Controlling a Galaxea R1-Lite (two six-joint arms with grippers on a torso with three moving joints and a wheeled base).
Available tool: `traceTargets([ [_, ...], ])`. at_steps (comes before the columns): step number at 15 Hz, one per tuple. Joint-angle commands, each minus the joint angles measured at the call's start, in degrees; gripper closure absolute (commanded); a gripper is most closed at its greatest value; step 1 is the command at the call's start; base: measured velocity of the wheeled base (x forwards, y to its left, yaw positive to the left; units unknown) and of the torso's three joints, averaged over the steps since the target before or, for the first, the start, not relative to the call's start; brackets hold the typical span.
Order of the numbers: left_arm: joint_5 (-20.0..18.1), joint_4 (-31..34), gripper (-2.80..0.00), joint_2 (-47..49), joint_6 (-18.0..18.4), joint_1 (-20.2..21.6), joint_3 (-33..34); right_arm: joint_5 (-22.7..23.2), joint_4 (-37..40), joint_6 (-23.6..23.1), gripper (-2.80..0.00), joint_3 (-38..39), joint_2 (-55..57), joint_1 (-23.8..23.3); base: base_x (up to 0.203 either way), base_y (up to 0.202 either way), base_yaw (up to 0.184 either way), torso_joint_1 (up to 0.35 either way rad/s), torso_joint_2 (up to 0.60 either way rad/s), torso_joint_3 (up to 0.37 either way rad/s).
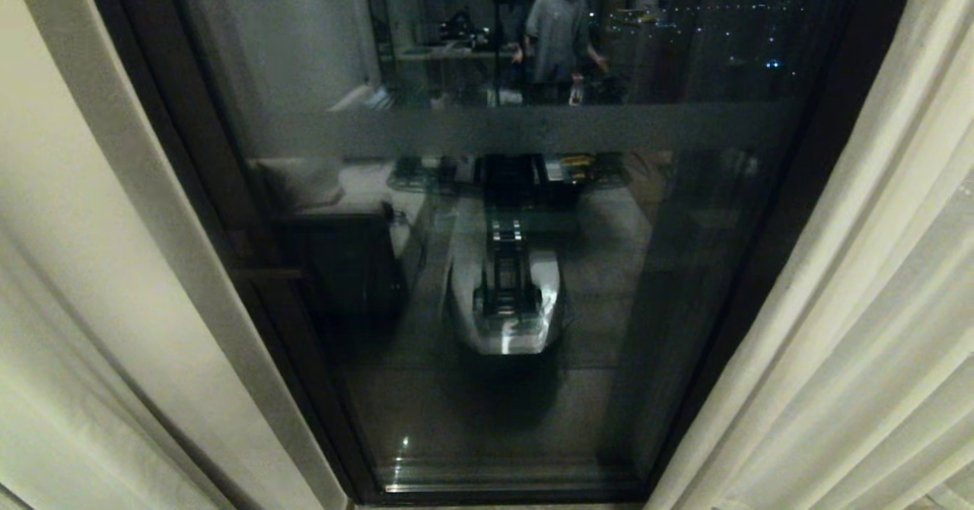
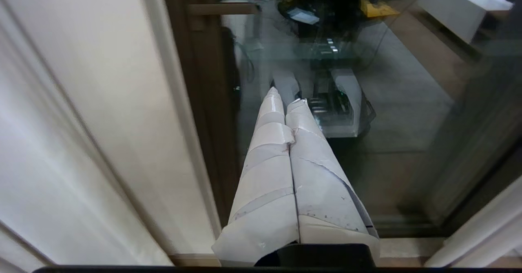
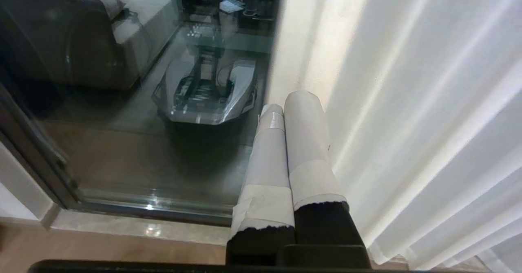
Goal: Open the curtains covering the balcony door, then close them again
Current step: Pull the inner curtains open on both sides
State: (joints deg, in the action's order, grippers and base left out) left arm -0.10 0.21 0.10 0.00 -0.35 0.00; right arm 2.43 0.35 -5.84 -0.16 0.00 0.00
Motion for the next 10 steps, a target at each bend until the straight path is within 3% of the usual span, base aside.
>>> traceTargets([
  [1, 0.0, 0.0, 0.00, -0.1, 0.0, 0.0, 0.0, 0.0, 0.0, 0.0, 0.00, 0.0, 0.1, 0.0, 0.000, -0.190, 0.002, -0.002, 0.00, 0.002],
  [10, 0.1, -0.1, 0.00, -0.1, -0.1, 0.0, 0.0, 0.0, 0.0, 0.0, 0.00, 0.0, 0.1, 0.0, 0.000, -0.190, 0.001, 0.003, 0.00, 0.002],
])
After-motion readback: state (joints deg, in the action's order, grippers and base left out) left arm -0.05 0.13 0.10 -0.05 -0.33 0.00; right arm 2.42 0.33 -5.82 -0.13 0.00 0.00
